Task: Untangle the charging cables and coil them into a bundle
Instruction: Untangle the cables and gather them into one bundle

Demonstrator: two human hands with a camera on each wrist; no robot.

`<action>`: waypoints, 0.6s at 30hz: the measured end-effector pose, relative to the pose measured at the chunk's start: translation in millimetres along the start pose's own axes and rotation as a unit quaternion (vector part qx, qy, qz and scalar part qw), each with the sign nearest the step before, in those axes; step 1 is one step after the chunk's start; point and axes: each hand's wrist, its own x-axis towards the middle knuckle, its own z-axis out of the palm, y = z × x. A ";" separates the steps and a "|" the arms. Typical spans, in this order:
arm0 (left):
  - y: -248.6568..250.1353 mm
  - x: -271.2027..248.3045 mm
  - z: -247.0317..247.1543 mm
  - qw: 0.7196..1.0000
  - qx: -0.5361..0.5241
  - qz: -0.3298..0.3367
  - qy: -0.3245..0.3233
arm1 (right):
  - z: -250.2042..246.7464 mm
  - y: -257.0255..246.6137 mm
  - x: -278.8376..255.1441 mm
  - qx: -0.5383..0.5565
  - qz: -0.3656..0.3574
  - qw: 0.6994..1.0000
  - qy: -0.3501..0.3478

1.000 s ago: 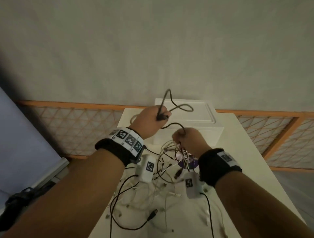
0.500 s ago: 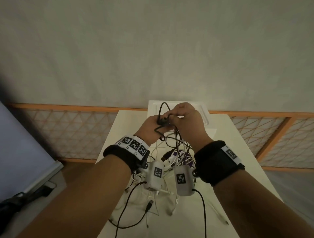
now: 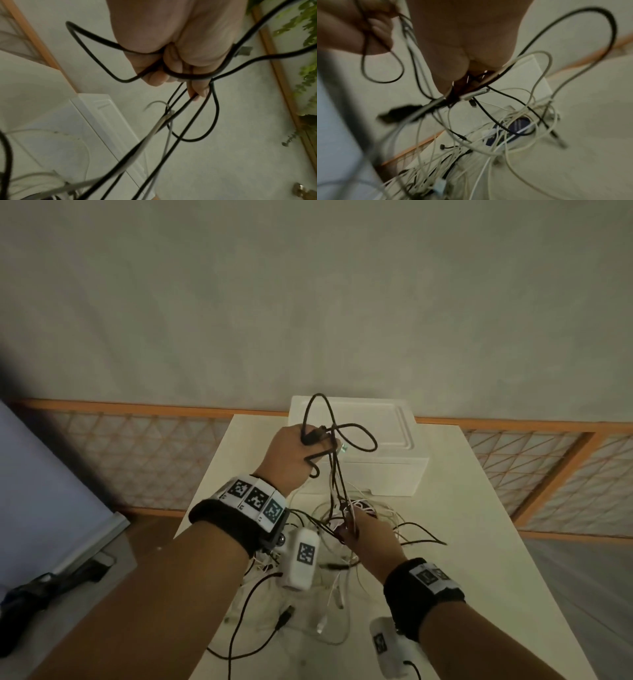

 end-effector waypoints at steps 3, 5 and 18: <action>-7.0 -5.0 -0.9 0.999 0.003 -0.033 -0.014 | -13.9 16.6 10.1 0.014 0.003 1.000 -0.013; -12.5 -6.8 -3.8 0.998 0.020 -0.048 -0.025 | -31.4 20.8 15.5 0.063 0.007 0.998 0.007; 26.5 -13.4 -10.0 0.997 -0.068 0.005 -0.024 | -84.1 -79.1 -6.3 0.219 -0.194 0.925 0.243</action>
